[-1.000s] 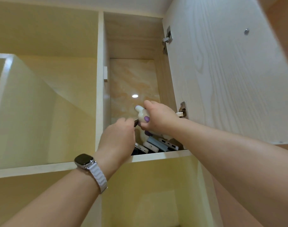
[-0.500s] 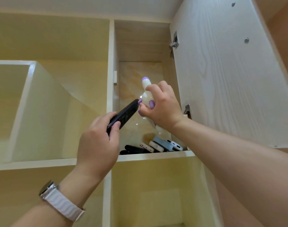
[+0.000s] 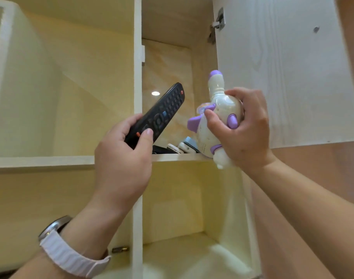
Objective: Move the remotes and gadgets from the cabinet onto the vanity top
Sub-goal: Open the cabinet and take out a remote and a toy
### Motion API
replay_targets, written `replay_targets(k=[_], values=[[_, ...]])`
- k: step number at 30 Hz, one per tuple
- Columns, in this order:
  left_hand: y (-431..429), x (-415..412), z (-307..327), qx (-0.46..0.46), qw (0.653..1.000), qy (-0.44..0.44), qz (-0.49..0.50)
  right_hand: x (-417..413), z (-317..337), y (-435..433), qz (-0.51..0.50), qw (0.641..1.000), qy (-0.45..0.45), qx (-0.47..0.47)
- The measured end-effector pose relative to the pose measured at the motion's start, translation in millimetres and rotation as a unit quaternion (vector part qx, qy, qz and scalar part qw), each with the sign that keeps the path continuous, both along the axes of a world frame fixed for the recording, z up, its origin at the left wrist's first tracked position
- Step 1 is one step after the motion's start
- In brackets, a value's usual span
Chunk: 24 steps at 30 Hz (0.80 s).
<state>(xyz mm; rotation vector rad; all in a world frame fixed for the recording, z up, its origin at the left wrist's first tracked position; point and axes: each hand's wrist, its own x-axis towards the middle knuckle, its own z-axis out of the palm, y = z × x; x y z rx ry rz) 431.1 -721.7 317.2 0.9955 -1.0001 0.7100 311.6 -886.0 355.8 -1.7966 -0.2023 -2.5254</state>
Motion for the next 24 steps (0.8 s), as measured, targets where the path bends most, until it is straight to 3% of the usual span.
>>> replay_targets(k=[6, 12, 17, 24], values=[[-3, 7, -29, 0.011, 0.987, 0.023, -0.156, -22, -41, 28, -0.052, 0.994, -0.003, 0.097], [-9, 3, -75, 0.046, 0.947, 0.059, -0.312, -56, -87, 71, -0.115, 0.975, 0.01, 0.19], [-28, -11, -135, 0.119, 0.889, 0.149, -0.416, -92, -140, 99, -0.148, 0.933, 0.034, 0.327], [-32, -61, -226, 0.189, 0.771, 0.26, -0.55, -147, -222, 155, -0.208, 0.87, 0.04, 0.446]])
